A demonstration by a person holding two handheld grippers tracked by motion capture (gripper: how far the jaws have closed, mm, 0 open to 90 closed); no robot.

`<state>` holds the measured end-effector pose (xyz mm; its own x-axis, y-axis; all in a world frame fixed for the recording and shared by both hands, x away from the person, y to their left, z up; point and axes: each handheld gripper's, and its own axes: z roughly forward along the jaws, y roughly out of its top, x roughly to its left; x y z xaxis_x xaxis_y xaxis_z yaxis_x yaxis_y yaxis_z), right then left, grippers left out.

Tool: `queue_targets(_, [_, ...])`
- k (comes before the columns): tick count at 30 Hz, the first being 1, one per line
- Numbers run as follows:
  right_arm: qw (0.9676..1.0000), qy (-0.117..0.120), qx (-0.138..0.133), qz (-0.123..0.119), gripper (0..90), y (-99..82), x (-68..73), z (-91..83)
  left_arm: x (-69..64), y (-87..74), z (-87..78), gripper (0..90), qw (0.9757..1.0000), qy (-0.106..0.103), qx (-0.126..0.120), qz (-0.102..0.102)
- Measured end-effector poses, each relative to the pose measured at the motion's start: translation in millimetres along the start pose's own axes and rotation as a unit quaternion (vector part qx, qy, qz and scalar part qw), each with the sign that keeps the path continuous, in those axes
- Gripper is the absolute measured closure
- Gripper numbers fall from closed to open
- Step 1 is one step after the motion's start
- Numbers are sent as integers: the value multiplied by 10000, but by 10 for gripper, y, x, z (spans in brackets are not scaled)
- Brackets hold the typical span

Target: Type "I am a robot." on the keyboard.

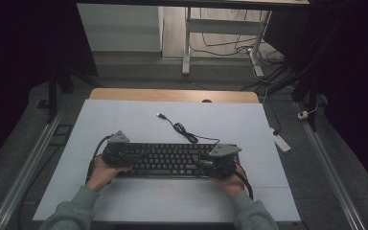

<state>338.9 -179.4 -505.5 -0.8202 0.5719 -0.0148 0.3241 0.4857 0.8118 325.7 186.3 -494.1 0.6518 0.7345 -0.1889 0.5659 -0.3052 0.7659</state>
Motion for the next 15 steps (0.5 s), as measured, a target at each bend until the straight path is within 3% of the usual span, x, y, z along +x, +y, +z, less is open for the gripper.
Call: queue_targets(15, [10000, -1, -14, -11, 573, 4, 4, -1, 27, 0, -11, 336, 9999, 38, 47, -125])
